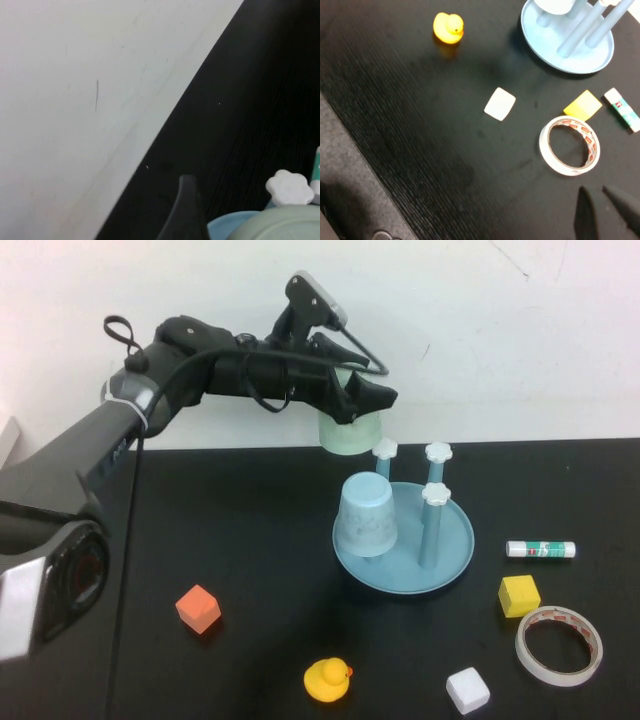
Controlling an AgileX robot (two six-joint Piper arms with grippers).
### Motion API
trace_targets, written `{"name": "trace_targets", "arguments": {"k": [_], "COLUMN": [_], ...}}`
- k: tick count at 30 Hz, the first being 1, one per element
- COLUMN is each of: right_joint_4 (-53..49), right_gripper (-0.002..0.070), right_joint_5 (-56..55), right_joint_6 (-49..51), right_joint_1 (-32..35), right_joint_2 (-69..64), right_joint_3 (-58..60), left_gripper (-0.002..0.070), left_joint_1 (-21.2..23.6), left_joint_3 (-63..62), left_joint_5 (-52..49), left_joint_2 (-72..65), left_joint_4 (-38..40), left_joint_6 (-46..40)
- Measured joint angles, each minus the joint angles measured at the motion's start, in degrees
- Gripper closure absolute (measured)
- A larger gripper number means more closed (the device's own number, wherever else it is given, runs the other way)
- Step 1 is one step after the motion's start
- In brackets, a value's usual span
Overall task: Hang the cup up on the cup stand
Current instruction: Place the cup on the cup holder
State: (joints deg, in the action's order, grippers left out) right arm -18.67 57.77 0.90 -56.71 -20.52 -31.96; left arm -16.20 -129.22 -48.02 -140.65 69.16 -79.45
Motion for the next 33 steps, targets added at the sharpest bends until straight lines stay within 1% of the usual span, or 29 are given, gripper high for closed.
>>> {"name": "trace_targets", "arguments": {"k": [5, 8, 12, 16, 18, 26, 33], "right_joint_4": [0.1, 0.1, 0.1, 0.1, 0.1, 0.1, 0.1], "right_gripper": [0.0678, 0.0678, 0.0678, 0.0678, 0.0678, 0.0678, 0.0678], "right_joint_5": [0.0, 0.0, 0.0, 0.0, 0.0, 0.0, -0.1], "right_joint_6": [0.0, 0.0, 0.0, 0.0, 0.0, 0.0, 0.0], "right_joint_1": [0.0, 0.0, 0.0, 0.0, 0.0, 0.0, 0.0], "right_joint_2": [0.0, 0.0, 0.0, 0.0, 0.0, 0.0, 0.0], "right_joint_3": [0.0, 0.0, 0.0, 0.0, 0.0, 0.1, 0.1], "left_gripper": [0.0139, 0.0139, 0.0139, 0.0139, 0.0139, 0.0139, 0.0139], "left_joint_1": [0.1, 0.6, 1.6, 2.4, 2.4, 2.2, 2.2], "left_joint_3": [0.0, 0.0, 0.0, 0.0, 0.0, -0.1, -0.1], "left_joint_5": [-2.5, -4.1, -5.8, -7.1, -8.3, -9.3, -9.4], "left_joint_2": [-1.4, -2.1, -2.7, -3.4, -3.5, -4.7, -7.0], "left_joint_4": [4.0, 6.6, 12.1, 20.2, 22.7, 22.6, 22.2], "left_joint_6": [-13.2, -17.3, -18.4, -18.4, -18.8, -20.4, -19.3]}}
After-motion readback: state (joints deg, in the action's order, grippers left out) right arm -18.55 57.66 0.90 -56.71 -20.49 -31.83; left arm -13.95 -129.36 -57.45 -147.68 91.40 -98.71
